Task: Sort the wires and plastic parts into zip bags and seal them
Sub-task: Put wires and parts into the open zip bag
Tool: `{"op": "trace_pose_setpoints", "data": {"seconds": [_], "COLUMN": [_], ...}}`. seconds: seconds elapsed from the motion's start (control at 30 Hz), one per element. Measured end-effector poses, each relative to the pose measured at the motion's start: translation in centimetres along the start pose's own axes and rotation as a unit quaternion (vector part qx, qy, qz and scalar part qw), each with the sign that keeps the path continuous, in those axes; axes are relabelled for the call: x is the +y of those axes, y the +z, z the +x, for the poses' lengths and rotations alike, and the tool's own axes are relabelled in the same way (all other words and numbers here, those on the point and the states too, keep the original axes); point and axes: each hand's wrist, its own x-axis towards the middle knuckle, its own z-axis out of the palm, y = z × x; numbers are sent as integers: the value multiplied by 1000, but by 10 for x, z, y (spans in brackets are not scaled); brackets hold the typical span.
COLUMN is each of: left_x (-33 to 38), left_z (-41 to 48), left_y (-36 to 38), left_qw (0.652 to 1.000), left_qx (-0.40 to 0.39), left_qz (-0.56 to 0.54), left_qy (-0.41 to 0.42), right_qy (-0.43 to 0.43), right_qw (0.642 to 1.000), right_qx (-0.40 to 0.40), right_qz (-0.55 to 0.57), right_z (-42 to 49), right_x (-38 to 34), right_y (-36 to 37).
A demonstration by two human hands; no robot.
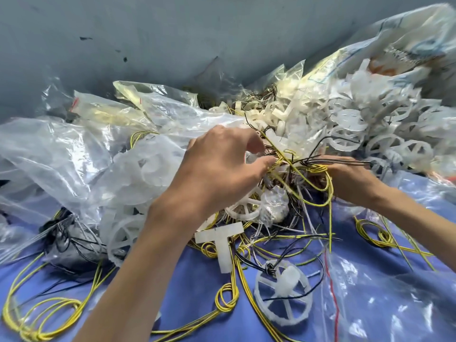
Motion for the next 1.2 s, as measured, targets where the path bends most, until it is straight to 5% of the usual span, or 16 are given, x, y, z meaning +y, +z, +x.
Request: {"op": "trace_pose_setpoints", "data": {"seconds": [0.07,0.13,0.23,0.3,0.5,0.67,0.93,1.07,1.2], "left_x": [-2,-6,-13,-15,-11,-5,-4,-3,0], "left_z": [-1,-1,0,1,-2,-6,-7,-7,-5], "left_y": [-2,-5,-6,-6,-12,-19,-21,-22,-31], "left_qw": [1000,999,983,972,971,985,991,993,988], "left_qx": [-15,-38,-85,-101,-2,14,-19,40,131], "left_qz": [7,28,141,183,204,120,68,43,-38], "left_qy": [12,24,76,106,123,126,111,101,70], "right_qy": [24,22,12,32,2,-69,25,25,56], "right_qw": [997,979,952,941,966,988,980,993,998], "right_qx": [-35,-186,-298,-324,-244,-126,14,86,30], "right_qz": [60,83,68,90,85,60,199,78,26], "right_z": [1,0,-4,-1,1,-13,15,56,92], "right_x": [8,6,16,19,-4,-30,17,20,0], "right_y": [4,-4,-29,-50,-71,-39,-92,-128,-156]}}
